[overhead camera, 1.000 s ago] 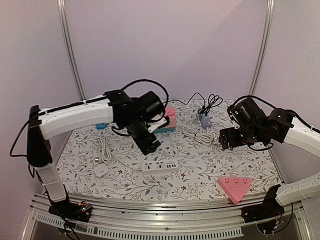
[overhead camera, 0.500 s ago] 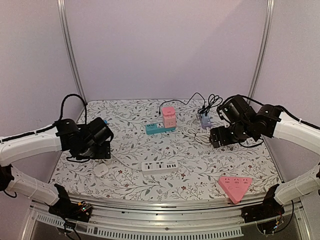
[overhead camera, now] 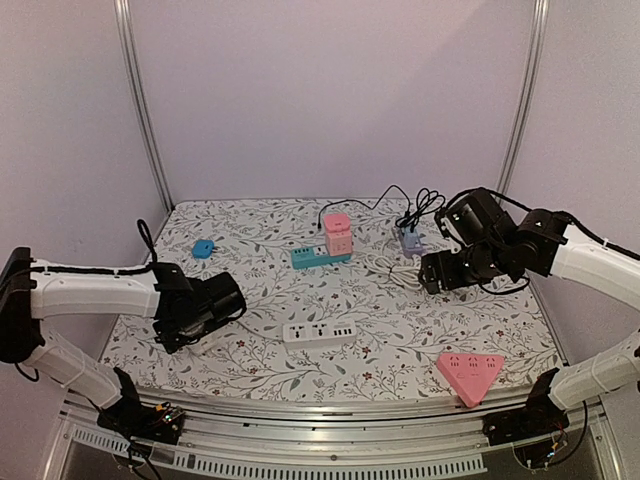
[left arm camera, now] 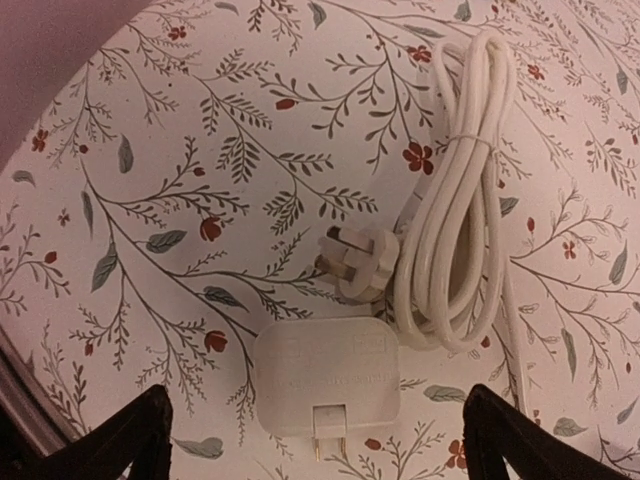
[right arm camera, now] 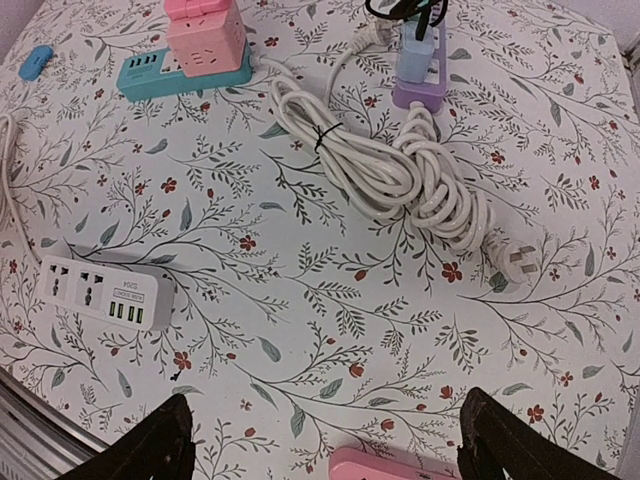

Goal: Insert the plug
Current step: Pick up the plug from the center of the board.

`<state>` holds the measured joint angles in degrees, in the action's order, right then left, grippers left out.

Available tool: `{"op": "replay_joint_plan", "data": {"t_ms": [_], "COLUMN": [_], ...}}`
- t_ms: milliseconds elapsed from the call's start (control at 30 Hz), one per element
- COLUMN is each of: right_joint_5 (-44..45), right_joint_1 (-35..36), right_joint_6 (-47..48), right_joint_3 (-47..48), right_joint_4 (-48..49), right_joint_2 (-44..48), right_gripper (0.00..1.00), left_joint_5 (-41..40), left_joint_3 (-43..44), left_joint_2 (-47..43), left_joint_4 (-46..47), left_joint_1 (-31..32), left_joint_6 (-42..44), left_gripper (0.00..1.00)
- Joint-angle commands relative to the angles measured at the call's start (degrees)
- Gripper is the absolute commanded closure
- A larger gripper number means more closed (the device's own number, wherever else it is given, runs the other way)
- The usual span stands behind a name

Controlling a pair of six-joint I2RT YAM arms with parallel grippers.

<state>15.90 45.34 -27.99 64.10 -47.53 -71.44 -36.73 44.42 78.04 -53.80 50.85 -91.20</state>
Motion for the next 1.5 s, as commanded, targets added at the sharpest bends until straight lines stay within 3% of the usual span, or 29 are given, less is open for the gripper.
{"op": "replay_joint_plan", "data": {"t_ms": [0, 167, 433, 733, 933, 1033, 1233, 1467], "right_joint_5": [0.6, 1.25, 0.6, 1.65, 1.25, 1.1, 1.11, 0.77], "right_joint_1": [-0.17, -0.23, -0.15, -0.22, -0.22, -0.21, -0.17, -0.21], "right_joint_6": [-0.14, -0.38, 0.08, 0.05, 0.47, 0.35, 0.51, 0.89], "right_joint_3": [-1.12, -1.63, -0.77, -1.92, -0.94, -0.75, -0.4, 1.22], "right_joint_4": [-0.35, -0.24, 0.02, -0.2, -0.19, -0.14, -0.2, -0.17], "right_joint_2": [1.72, 2.38, 0.21, 1.65, 0.28, -0.01, 0.16, -0.08], "right_gripper": [0.1, 0.09, 0.1, 0.09, 0.1, 0.1, 0.1, 0.1], "left_joint_5": [1.38, 12.06, 17.66, 18.24, 18.98, 19.17, 17.89, 13.37], "left_joint_3": [1.12, -8.98, -4.4, -6.54, -8.5, -9.09, -10.14, -7.99], "left_joint_2": [2.26, -0.49, 7.27, 7.02, 5.19, 4.68, 0.09, -11.58], "left_joint_4": [-0.6, 15.57, 19.0, 19.25, 19.25, 19.13, 18.2, 12.02], "left_joint_1": [-1.92, -10.83, -11.83, -12.26, -12.33, -12.35, -12.27, -11.3], "left_joint_6": [-2.5, 5.59, 15.88, 14.33, 14.31, 14.13, 15.22, 19.61], "left_gripper": [0.0, 0.0, 0.01, 0.04, 0.26, 0.5, 0.84, 0.97]}}
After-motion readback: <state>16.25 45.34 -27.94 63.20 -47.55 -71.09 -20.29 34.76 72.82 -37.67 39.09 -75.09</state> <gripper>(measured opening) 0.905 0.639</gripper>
